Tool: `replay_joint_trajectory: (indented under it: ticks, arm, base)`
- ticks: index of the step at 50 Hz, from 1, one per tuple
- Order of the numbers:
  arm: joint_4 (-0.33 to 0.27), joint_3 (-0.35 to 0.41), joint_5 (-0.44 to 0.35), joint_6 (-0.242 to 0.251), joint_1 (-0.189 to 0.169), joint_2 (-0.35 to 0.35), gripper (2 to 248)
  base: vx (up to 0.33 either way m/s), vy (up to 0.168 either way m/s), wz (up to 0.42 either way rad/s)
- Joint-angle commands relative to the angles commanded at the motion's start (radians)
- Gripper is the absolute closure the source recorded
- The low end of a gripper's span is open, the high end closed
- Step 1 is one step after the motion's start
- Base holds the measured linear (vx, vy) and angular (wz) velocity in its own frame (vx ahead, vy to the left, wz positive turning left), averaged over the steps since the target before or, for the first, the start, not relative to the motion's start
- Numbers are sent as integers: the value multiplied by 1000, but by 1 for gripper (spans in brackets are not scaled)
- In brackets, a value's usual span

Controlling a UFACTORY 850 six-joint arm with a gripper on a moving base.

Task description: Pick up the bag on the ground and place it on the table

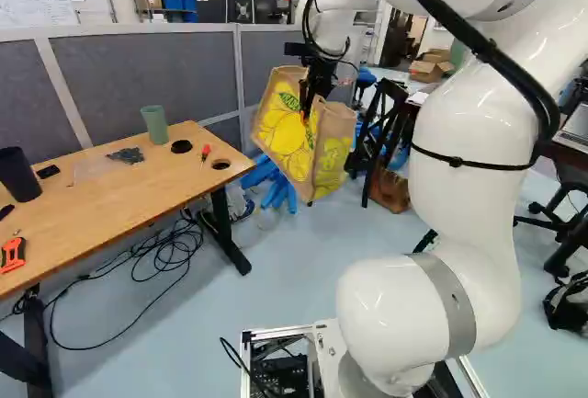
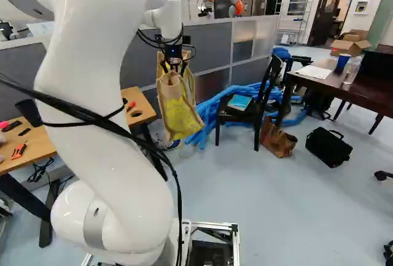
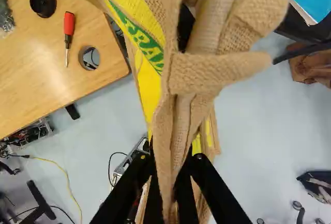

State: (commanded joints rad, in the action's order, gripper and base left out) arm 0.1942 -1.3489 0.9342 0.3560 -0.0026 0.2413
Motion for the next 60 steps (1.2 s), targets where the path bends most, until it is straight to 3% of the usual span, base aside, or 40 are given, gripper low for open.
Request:
replay_joint_trajectory:
  ticks: [60]
  arm:
    - [37, -202, 191, 0, -15, 10, 227]
  base:
    - [0, 0, 0]
